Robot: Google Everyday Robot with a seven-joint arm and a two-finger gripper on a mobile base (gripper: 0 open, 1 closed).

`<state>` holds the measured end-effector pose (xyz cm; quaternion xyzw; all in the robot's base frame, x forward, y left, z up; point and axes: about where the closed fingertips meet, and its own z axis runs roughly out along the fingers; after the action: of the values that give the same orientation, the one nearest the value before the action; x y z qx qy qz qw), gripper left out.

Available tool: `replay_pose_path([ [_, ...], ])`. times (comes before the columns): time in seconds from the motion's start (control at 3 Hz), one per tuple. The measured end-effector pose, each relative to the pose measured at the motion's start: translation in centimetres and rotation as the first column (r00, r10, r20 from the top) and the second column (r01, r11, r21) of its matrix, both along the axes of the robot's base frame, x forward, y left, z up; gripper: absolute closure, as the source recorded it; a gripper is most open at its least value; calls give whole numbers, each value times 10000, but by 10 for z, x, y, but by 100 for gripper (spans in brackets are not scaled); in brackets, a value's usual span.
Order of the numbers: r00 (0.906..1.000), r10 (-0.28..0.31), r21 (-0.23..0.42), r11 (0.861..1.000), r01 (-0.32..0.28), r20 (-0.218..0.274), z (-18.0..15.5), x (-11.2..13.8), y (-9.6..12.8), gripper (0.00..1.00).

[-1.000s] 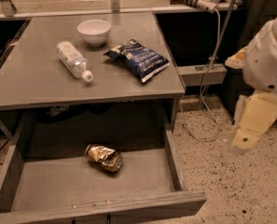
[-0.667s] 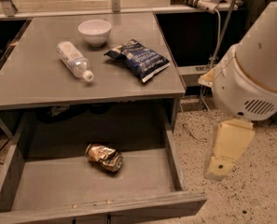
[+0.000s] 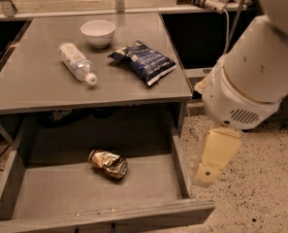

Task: Pick orange can from top drawer and place on counter

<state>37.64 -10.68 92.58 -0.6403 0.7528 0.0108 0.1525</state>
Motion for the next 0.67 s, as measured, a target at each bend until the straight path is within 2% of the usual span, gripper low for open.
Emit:
replay_pose_path([
  [0.33,9994,-348,416,9985,348,8,-18,27,31,0],
  [0.67,9960,-810,617,9946,832,-373,-44,48,57,0],
])
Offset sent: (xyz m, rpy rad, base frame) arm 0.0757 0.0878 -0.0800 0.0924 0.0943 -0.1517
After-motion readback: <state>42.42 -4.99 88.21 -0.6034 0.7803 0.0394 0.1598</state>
